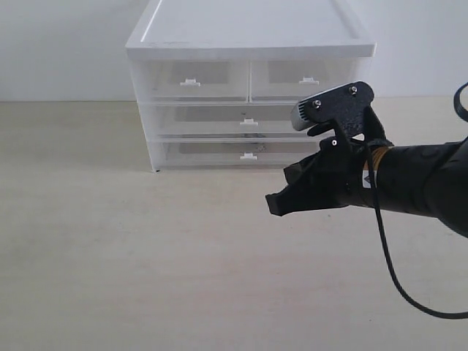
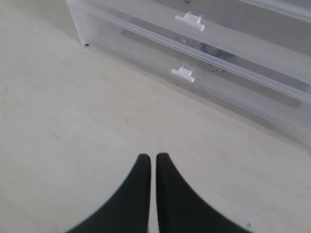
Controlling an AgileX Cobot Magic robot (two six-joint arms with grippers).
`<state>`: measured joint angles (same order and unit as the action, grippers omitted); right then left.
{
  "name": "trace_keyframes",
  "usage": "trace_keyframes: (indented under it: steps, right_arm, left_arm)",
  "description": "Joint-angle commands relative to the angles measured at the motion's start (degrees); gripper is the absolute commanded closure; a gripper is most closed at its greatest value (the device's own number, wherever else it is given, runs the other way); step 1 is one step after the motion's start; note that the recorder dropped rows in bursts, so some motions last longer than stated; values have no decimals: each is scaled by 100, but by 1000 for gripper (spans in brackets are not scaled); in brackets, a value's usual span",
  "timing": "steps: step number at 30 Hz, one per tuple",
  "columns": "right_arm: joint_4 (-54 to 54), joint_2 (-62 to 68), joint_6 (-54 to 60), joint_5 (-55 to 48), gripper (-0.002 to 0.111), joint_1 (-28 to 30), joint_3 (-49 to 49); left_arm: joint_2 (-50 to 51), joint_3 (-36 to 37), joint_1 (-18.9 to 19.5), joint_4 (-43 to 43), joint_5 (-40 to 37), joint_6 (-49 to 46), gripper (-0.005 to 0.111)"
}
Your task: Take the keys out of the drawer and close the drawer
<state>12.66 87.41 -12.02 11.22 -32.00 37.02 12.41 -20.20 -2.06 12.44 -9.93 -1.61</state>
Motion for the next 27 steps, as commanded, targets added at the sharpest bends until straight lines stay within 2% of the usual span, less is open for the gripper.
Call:
trace_keyframes:
  steps: [1,4,9,11,15,17,22,25,27]
  right_arm:
    - [8,5,-83,195,109,-3,27]
    - [8,9,-166,376,109,-3,27]
    - [8,18,-269,399,109,-3,27]
    - [8,18,-328,492,109,-17,27]
    - [8,111,-327,807,109,-369,27]
    - [-136,226,-327,892,109,-579,27]
    - [-1407,667,346,1129,109,-797,49]
    - [-2048,948,705,1112,109,-797,229]
    - [-2110,1138,808,1018,109,-797,441]
  left_arm:
    - [1252,-616,19,609,-516,-830,103]
    - [2288,-860,19,1648,-442,-1948,103]
    - [3836,-1328,19,4666,-676,-5120,103]
    - [4524,-1582,5,6069,-1244,-6941,103]
    - [5754,-1991,5,8751,-3046,-10247,103]
    - [6311,-2303,5,8751,-3365,-10455,103]
    - [7224,-2943,-28,8751,-3378,-10397,103]
    - [7616,-3253,-189,8751,-3255,-10869,103]
    - [7829,-3447,-299,8751,-2998,-11024,103]
